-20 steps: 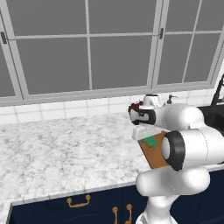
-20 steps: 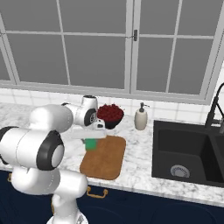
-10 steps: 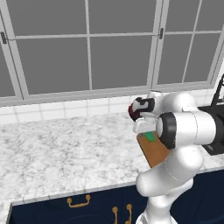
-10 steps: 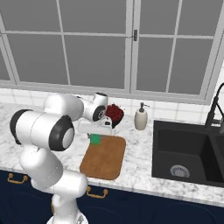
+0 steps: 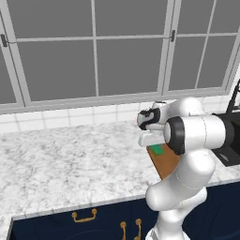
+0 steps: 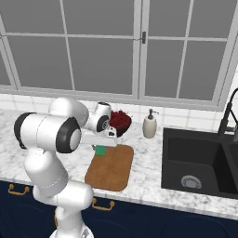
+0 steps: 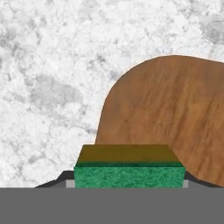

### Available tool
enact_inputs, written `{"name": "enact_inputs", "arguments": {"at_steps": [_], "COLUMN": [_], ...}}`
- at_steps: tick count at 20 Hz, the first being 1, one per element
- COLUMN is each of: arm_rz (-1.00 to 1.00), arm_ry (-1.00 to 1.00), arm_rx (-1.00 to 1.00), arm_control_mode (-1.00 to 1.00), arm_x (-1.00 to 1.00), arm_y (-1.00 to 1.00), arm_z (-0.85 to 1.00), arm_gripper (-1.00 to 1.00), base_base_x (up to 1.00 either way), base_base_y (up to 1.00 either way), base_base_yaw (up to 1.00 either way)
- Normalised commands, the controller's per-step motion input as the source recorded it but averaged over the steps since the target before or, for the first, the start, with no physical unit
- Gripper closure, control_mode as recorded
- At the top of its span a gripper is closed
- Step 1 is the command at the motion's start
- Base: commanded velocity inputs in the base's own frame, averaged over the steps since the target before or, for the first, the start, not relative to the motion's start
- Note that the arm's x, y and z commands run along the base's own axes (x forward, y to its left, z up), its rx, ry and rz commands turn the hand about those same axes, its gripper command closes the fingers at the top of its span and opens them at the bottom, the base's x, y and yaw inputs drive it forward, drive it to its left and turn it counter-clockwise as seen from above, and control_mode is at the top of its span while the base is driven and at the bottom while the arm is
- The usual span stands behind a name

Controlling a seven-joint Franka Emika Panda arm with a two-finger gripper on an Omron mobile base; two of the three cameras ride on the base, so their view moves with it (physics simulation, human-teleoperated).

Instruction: Pick up the sponge from the counter and clean the cutting board by briefly scrubbing or pressing down on the cutting board. Once finished, release the sponge.

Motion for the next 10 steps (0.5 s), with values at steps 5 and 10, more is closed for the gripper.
{"name": "enact_inputs", "arguments": {"at_steps": [5, 10], "arm_rz": [-0.04, -0.01], "arm_ry": [0.0, 0.0], "arm_rx": [0.0, 0.0], "arm_control_mode": [-1.0, -1.0], "arm_x": [0.23, 0.19], "arm_y": [-0.04, -0.12], "arm_z": [-0.38, -0.33], "arm_gripper": [1.0, 1.0], "base_base_x": [0.0, 0.0], "base_base_y": [0.0, 0.0], "base_base_yaw": [0.0, 0.0]}}
